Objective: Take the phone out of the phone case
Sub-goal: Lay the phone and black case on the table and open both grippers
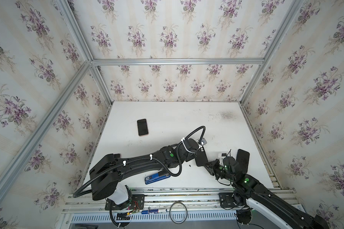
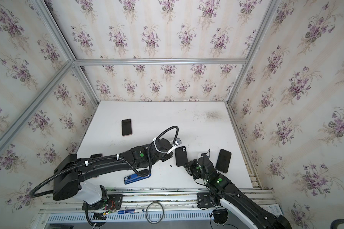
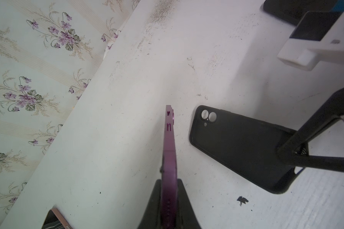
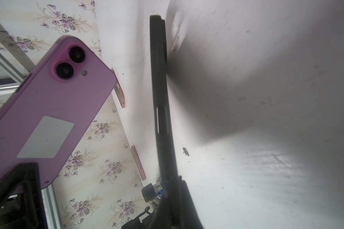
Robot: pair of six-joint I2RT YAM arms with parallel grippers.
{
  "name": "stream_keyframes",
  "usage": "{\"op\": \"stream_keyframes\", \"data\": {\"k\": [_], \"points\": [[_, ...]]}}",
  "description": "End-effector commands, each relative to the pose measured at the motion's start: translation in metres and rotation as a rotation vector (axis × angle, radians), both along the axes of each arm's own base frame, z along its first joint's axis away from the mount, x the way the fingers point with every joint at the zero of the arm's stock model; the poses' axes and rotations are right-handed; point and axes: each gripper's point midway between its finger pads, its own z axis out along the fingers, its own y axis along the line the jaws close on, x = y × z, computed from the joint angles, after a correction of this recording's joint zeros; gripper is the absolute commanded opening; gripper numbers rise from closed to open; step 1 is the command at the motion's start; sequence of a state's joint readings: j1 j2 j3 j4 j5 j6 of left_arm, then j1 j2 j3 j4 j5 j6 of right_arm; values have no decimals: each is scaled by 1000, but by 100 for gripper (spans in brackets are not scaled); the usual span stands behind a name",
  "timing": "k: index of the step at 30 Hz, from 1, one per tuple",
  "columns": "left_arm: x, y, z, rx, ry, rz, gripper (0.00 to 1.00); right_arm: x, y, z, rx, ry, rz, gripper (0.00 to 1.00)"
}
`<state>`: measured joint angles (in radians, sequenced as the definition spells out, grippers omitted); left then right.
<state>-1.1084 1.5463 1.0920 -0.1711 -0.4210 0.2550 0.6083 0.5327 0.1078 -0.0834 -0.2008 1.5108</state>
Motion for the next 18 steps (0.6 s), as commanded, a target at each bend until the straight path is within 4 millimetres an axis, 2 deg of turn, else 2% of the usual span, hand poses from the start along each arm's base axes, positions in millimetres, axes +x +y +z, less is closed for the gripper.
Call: {"op": "stream_keyframes", "data": {"k": [1,5,8,18], "points": [[5,7,3,7,-37,14,0,1,-6,-4,-5,17,-46,0],[4,22,-6,52,-53,33,0,4,-13,-2,-15,7,-88,0],[4,28,-20,113,-65,37,0,6,-16,-2,-20,4,-113,0],[5,26,-55,255,-93,35,0,28,-5,1,-2,10,-97,0]]}}
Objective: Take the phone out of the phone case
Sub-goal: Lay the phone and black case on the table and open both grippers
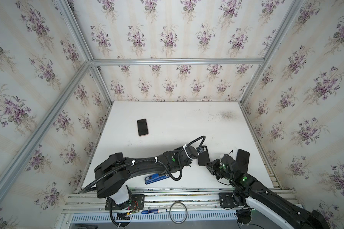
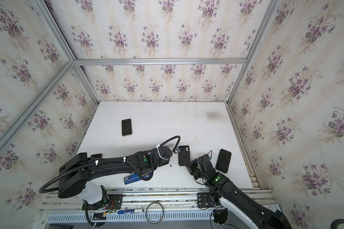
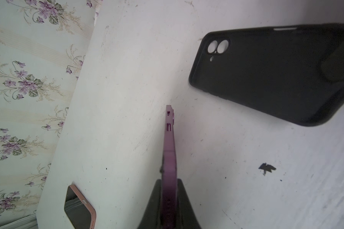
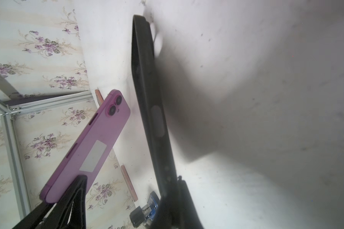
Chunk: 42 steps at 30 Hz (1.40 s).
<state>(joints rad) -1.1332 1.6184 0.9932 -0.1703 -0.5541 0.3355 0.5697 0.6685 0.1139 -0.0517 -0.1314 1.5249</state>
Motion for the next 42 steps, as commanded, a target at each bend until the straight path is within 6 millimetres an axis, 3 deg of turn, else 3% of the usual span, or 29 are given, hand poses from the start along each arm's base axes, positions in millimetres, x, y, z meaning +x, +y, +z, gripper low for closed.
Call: {"op": "stream_keyframes", "data": {"k": [1,13,16,21,29,31,37,42], "points": [[9,-2,3,16,-59,9,0,19,15,25,79,-63,13,0],[10,-13,-40,141,-50,-87,0,66,29,19,99,-44,23,0],[8,-15,-48,156,-37,-102,6,75,35,18,111,-44,33,0],[7,-10,-63,193,-18,-103,26,79,38,6,101,-13,40,0],[5,-3,-79,238,1,-93,31,77,37,-5,101,19,49,0],[6,-5,-80,235,5,-93,39,78,39,-5,110,20,57,0],[8,-5,-71,190,5,-62,78,74,39,-9,112,38,64,1],[11,0,-34,63,-17,4,95,68,36,-7,97,42,70,46]]}}
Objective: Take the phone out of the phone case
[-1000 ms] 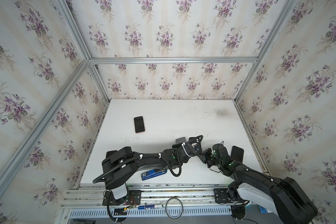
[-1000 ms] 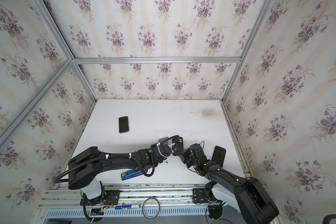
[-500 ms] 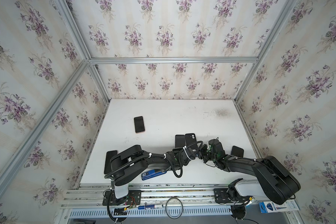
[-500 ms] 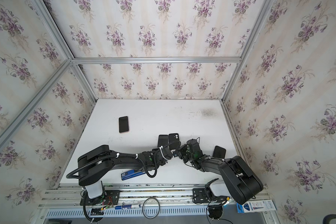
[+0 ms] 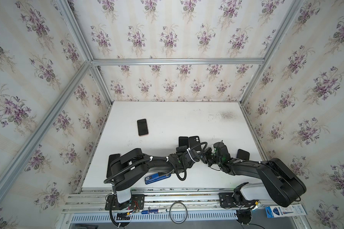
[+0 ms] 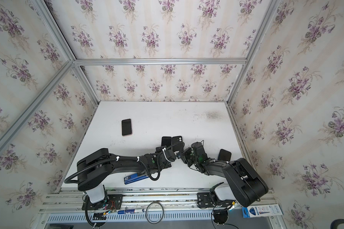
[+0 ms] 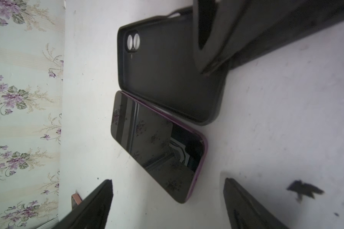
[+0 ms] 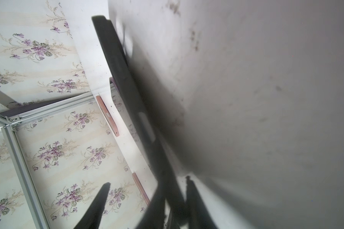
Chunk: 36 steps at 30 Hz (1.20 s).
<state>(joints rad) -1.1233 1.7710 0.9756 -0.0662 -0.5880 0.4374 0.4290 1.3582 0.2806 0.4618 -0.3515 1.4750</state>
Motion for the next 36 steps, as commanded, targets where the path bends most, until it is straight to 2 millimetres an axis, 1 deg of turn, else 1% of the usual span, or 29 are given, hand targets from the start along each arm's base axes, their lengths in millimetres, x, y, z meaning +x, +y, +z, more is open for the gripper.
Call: {"op": "stream_keyframes", "data": {"k": [1,3,4,5,6,7,9,14,15,16,17,18,20,22,25,26,29,31,32,34,36], "points": [[0,4,25,-113,-5,56,98,-3,0,6,2,-9,15,52],[-2,9,42,-171,-12,82,99,-7,-1,10,-13,-18,31,60],[-3,13,50,-200,-16,99,99,-9,-2,13,-27,-21,44,62],[-4,17,57,-228,-16,114,100,-12,-4,15,-49,-18,54,68],[-5,21,63,-260,-12,132,100,-15,-8,18,-77,-19,67,78],[-6,26,70,-288,-11,149,100,-19,-11,21,-104,-26,77,84],[-8,35,81,-330,-14,184,100,-26,-18,28,-157,-32,97,89],[-18,55,109,-446,9,258,100,-46,-37,51,-286,-37,163,93],[-20,60,116,-478,11,276,100,-50,-41,57,-319,-42,175,95],[-22,65,124,-511,14,299,100,-55,-51,63,-369,-30,173,99],[-24,69,131,-542,27,309,100,-59,-59,70,-424,-30,178,100],[-28,73,142,-591,48,320,100,-63,-69,79,-488,-39,199,100],[-34,78,155,-663,103,341,100,-71,-88,96,-607,-45,220,100],[-40,82,169,-739,164,359,100,-74,-100,116,-709,-103,285,100],[-43,94,185,-835,242,422,100,-79,-127,137,-870,-78,297,100],[-44,98,188,-866,272,444,100,-79,-132,141,-911,-67,314,100],[-41,115,190,-960,384,554,100,-74,-143,153,-1038,-39,396,100],[-44,120,188,-1015,477,591,100,-68,-148,158,-1106,-16,450,100],[-45,121,190,-1036,496,599,100,-65,-148,159,-1126,-10,464,100],[-42,135,194,-1076,458,688,100,-59,-148,163,-1156,1,494,100],[-41,148,196,-1065,414,732,100,-52,-150,167,-1191,7,503,100]]}}
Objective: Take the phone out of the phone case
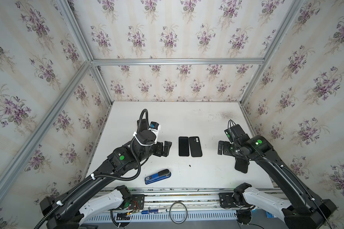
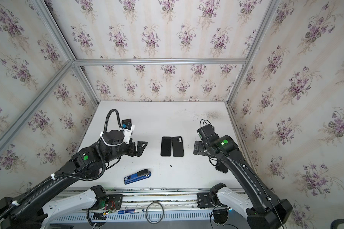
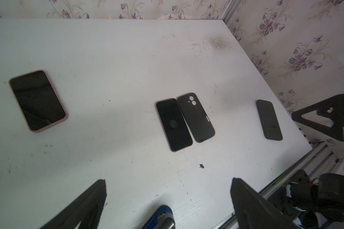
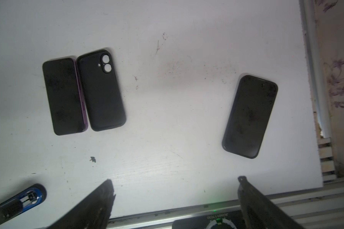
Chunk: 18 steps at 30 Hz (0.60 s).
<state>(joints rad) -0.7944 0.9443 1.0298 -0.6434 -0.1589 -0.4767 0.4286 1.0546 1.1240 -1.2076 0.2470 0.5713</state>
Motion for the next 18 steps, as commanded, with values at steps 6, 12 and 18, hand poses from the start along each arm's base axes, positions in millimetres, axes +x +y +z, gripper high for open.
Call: {"op": "stream_keyframes", "data": {"k": [6,12,18], "points": [[-6,59,-17,68,113,238,100,12,-15,8,-164,43,67,100],[-5,70,-32,189,169,232,100,9,-41,-19,-106,126,-68,100],[1,63,-40,221,201,217,100,1,-63,-55,45,191,-253,100]]}}
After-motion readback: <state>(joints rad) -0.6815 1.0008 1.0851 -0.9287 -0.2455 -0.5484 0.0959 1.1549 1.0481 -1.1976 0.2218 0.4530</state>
